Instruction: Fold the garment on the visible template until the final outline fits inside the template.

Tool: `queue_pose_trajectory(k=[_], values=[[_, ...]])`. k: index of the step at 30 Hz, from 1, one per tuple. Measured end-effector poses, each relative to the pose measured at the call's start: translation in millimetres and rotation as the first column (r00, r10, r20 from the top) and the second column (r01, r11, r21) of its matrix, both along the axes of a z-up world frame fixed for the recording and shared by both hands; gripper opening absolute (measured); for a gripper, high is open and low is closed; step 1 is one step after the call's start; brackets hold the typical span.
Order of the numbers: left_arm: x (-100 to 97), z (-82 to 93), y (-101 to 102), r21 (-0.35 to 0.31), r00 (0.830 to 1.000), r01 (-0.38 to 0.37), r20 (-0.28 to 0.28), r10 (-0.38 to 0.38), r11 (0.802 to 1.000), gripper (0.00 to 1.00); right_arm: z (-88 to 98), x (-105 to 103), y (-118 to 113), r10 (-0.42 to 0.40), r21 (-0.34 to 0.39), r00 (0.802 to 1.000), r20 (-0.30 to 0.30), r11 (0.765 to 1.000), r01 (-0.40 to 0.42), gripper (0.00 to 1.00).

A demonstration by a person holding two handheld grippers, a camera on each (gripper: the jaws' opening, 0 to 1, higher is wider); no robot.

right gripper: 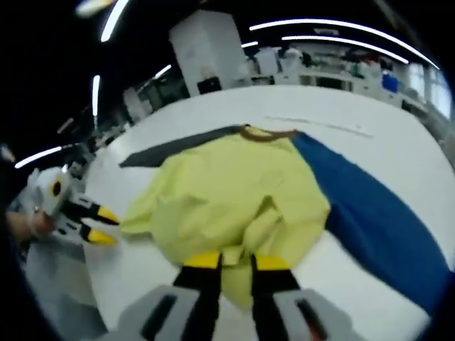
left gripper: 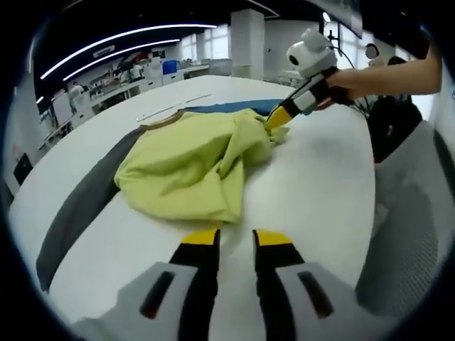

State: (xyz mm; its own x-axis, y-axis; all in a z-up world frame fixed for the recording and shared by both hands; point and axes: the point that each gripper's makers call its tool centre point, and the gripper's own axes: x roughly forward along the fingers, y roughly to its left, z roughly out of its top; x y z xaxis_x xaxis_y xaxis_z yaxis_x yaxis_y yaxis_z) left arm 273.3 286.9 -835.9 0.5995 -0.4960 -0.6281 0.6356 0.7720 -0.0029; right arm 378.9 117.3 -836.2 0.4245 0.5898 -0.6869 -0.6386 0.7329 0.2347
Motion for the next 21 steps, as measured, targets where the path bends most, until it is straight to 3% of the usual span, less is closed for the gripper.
queue_pose_trajectory(k=[2,21], values=[[0.4,-0.2,-0.8,-0.009,1.000,-0.010,-0.007,0.010,1.000,0.17,1.0,-2.1,-1.6,-0.009,0.001,1.000,-0.001,1.000,0.009,0.00],[13.2,0.2,-5.8,-0.037,0.999,-0.041,-0.001,0.041,0.998,0.17,29.5,-16.6,-12.9,-0.046,0.073,0.999,0.022,0.996,0.044,0.00]])
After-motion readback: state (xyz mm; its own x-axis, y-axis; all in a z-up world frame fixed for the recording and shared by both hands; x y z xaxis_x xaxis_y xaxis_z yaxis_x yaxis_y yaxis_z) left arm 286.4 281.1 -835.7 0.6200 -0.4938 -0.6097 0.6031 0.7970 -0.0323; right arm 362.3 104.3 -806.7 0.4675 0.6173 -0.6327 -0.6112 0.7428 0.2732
